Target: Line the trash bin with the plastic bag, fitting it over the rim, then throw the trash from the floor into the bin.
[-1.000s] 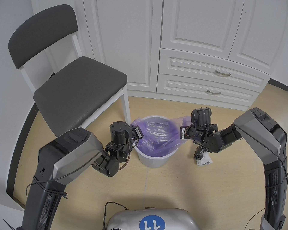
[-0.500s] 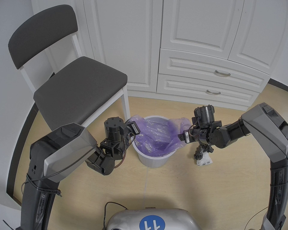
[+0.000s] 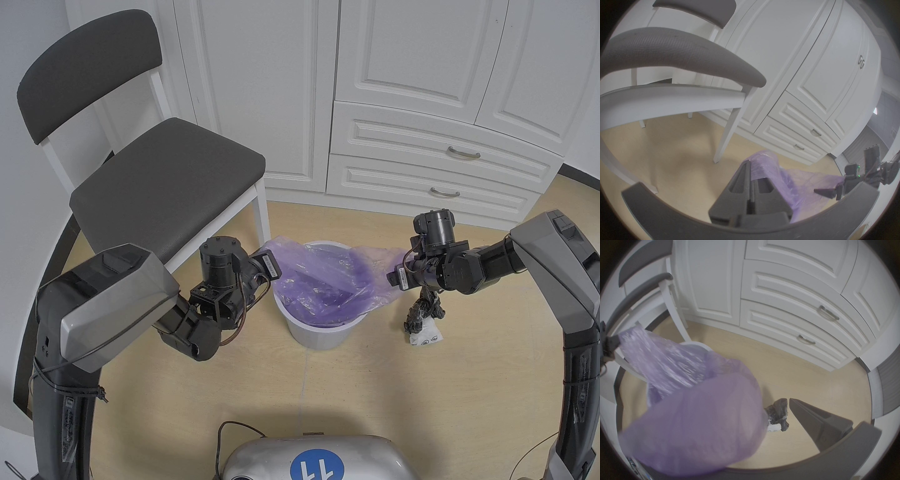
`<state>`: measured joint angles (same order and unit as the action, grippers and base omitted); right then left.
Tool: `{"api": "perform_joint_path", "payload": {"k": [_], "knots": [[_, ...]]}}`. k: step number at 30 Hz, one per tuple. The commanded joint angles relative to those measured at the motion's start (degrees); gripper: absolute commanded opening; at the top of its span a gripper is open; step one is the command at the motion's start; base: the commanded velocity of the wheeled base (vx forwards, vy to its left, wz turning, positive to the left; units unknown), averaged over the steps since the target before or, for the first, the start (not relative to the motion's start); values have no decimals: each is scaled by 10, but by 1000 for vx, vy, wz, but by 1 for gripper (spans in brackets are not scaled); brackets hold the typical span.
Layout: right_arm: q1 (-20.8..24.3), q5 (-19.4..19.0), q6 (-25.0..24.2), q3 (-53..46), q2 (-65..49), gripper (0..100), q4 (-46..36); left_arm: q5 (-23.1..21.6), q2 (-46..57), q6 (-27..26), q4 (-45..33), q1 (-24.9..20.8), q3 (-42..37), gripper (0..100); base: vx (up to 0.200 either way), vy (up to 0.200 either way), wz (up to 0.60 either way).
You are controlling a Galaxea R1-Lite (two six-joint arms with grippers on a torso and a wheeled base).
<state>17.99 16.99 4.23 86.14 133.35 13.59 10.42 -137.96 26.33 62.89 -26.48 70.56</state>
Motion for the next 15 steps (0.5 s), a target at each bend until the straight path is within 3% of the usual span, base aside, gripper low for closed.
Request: {"api": "perform_joint_path", "payload": {"k": [1, 4, 15], "knots": [[-20, 3, -3, 10, 44, 100, 3, -15, 23, -1, -15, 18, -31, 0, 0, 0, 0], [-32, 1, -4, 11, 61, 100, 14, -37, 8, -1, -15, 34, -35, 0, 0, 0, 0], [-61, -5, -8, 10, 91, 100, 55, -41, -29, -1, -20, 60, -3, 0, 0, 0, 0]]}}
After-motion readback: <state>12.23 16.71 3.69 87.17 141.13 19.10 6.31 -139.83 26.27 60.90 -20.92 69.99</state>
